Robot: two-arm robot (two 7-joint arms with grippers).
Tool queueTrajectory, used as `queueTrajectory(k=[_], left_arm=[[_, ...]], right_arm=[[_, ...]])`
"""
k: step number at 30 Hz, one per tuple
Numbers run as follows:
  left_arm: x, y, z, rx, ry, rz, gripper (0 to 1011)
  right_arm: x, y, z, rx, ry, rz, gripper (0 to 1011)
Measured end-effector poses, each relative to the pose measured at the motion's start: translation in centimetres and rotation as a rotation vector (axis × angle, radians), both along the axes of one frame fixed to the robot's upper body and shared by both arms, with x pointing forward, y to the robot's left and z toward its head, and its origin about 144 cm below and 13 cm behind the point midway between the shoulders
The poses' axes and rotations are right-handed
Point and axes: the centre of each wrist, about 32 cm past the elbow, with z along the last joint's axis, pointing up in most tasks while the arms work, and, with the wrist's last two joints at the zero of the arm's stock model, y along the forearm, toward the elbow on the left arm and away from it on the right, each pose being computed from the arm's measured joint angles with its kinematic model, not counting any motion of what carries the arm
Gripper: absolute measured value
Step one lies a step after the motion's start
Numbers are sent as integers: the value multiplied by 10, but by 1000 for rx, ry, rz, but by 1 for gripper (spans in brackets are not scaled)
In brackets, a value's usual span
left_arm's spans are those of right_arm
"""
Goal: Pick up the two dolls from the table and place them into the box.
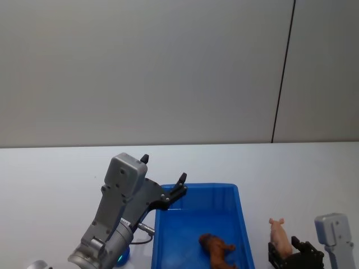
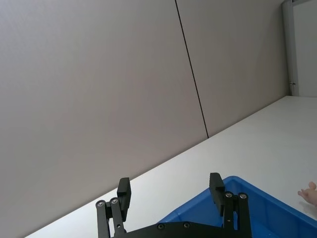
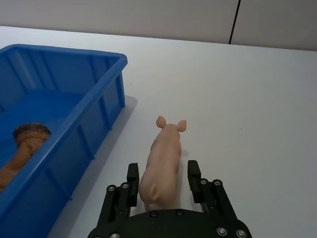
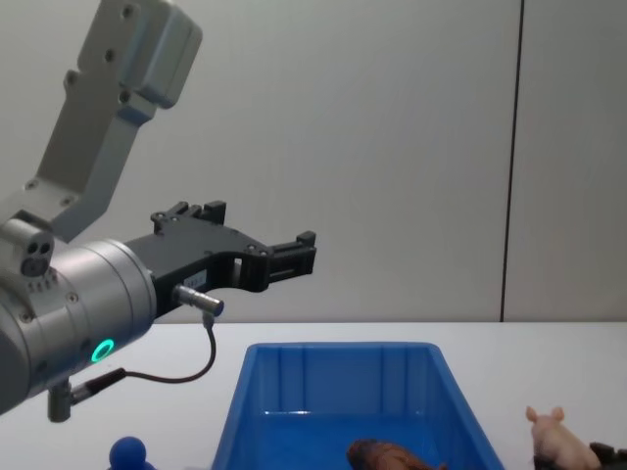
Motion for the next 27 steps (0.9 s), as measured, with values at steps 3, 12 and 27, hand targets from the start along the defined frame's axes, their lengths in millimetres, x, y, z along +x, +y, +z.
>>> queueTrajectory(k=[3, 12, 27], left_arm=[[0, 0, 0, 0, 0, 0, 1001], [0, 0, 0, 0, 0, 0, 1001], [0, 0, 0, 0, 0, 0, 1001]], right_arm=[[2, 1, -2, 2, 0, -6, 560], [3, 1, -3, 5, -16, -15, 380], [2, 3, 20, 45, -154, 54, 380]])
